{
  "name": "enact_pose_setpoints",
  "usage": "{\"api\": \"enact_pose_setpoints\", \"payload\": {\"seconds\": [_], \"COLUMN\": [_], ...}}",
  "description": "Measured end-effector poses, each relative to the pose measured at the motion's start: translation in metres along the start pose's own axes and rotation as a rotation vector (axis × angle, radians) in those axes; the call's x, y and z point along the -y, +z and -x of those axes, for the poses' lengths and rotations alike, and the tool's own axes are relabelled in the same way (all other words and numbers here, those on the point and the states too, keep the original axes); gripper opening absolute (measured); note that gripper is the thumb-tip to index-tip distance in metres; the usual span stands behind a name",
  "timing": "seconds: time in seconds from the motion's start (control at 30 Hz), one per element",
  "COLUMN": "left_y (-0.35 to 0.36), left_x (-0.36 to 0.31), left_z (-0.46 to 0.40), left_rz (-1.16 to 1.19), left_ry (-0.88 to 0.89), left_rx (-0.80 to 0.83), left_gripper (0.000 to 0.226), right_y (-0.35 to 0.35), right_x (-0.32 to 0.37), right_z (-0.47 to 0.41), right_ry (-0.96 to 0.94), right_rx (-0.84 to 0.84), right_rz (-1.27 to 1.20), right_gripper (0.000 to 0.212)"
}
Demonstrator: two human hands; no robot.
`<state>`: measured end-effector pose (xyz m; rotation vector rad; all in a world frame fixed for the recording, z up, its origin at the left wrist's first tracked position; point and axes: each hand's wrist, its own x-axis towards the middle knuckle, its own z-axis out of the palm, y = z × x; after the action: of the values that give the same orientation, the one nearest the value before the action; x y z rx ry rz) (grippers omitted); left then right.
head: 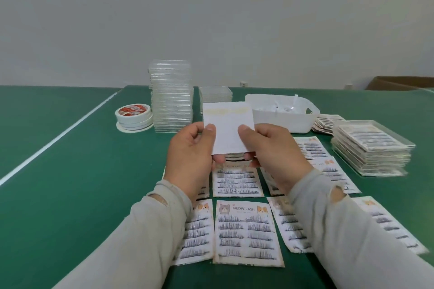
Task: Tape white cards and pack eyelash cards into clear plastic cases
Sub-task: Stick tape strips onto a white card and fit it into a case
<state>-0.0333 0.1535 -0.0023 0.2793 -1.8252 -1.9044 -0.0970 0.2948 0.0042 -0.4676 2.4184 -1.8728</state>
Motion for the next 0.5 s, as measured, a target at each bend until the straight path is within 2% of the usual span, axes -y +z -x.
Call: {"api": "enact_pose_setpoints", "payload": {"seconds": [0.17, 0.4, 0.5], "left_y": [-0.002, -0.001, 0.002], "left_x": [0.000, 0.001, 0.005], "left_z": [-0.005, -0.004, -0.003], "left_rz": [-0.006, 0.052, 0.070], "left_ry": [-0.013, -0.032, -0.027], "left_rx": [0.051, 0.146, 0.222], "left_gripper": [0.028, 0.027, 0.026], "right_y": [-0.006, -0.014, -0.015], "right_x": [-0.007, -0.016, -0.015], "right_z": [0.000, -0.001, 0.000], "right_ry": [-0.150, -0.030, 0.073], "right_rx": [-0.047, -0.006, 0.116], "right_rz": [0.076, -0.063, -0.163], "right_gripper": [0.059, 0.051, 0.041]}}
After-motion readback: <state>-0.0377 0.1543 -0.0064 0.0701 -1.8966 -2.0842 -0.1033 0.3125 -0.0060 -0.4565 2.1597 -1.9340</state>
